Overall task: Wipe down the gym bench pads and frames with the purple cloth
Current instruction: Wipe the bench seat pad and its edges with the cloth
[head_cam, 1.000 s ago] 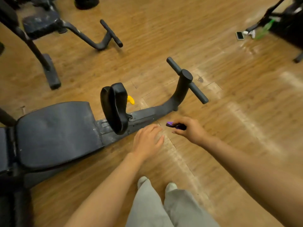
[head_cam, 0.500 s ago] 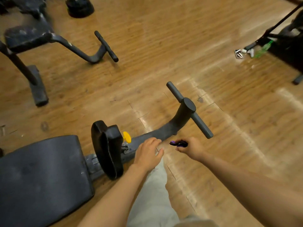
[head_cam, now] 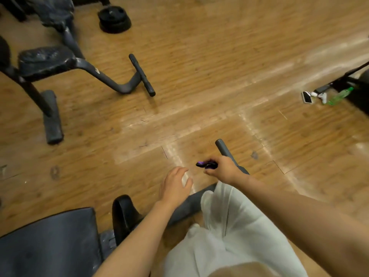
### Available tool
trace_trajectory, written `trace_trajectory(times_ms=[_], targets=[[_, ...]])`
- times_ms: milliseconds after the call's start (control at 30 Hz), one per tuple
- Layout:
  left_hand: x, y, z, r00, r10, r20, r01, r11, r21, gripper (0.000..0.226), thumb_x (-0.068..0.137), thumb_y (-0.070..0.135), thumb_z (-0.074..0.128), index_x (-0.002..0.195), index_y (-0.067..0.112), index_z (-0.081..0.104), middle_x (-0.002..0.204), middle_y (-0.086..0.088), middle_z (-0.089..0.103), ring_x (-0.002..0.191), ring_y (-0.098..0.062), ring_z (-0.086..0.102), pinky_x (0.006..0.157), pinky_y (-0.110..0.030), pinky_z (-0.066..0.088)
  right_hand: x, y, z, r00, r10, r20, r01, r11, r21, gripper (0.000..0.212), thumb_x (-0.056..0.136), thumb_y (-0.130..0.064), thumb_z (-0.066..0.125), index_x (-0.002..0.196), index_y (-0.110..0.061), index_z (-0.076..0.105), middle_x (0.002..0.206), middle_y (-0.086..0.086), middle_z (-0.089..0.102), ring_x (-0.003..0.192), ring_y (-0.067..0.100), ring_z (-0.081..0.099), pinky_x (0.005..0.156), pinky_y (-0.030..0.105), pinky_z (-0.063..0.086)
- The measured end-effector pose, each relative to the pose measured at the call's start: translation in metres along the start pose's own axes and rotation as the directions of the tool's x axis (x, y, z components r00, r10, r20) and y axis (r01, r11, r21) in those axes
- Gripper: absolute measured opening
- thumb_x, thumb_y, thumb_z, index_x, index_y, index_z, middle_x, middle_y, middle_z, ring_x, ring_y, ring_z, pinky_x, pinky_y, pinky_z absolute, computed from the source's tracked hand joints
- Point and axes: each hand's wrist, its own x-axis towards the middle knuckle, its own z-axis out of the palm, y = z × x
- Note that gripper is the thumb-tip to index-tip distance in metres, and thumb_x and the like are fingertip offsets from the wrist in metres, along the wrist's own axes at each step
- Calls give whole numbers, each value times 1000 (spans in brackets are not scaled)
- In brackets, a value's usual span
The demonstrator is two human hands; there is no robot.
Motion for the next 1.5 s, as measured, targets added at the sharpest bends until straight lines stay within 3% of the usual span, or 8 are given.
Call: trace_trajectory(times_ms=[167,333,500,700,867,967,1133,1500], targets=[[34,3,-29,995,-73,-64,72,997,-16,40,96,40,49,132,25,53,143,6,45,133,-15,40,106,-31,35,50,-26,-10,989,-75,127,83,995,-58,28,83,-13,70,111,-9,67,108,8,69,103,21,62,89,30,48],[89,-15,-56,974,-189,-121,186,982,-40,41,95,44,48,132,26,53,141,8,47,130,-15,42,105,-35,39,121,-54,-17,961,-146,233,174,979,-105,28,85,-13,68,113,-10,64,105,2,63,94,13,56,66,15,38],[176,-25,-90,942,-279,-185,283,959,-8,40,95,44,49,130,26,54,141,7,47,130,-16,43,103,-30,38,227,-81,-34,944,-179,279,214,972,-101,27,83,-11,69,109,-10,65,101,4,65,92,16,59,68,17,36],[296,-29,-148,907,-385,-172,389,921,-11,46,94,48,48,135,27,49,146,7,42,134,-16,39,107,-34,36,362,-128,-74,932,-204,299,243,965,-101,28,80,-12,73,107,-10,67,104,7,67,93,16,61,71,17,39],[357,-34,-207,887,-381,-262,383,923,-48,45,95,45,48,136,27,49,148,8,39,136,-15,36,109,-33,34,442,-186,-100,912,-238,333,306,937,-169,29,83,-16,71,111,-11,65,100,5,64,85,13,55,58,14,37],[386,-50,-234,852,-410,-325,402,911,-94,40,94,42,52,132,26,53,144,7,45,133,-15,41,106,-31,37,485,-219,-101,888,-279,367,359,918,-171,30,82,-16,72,111,-10,66,106,7,67,88,13,56,69,16,36],[437,-83,-274,808,-475,-349,454,879,-147,46,95,42,50,137,22,49,148,5,40,135,-16,38,107,-30,35,555,-274,-89,865,-298,404,396,899,-185,28,81,-17,73,109,-13,67,99,2,64,90,14,58,72,17,38],[592,-208,-401,803,-502,-322,454,864,-216,47,92,42,53,135,24,50,146,5,43,130,-20,44,104,-36,40,727,-434,-55,870,-256,422,393,877,-278,34,81,-17,73,114,-12,65,108,6,66,100,20,61,86,29,50]])
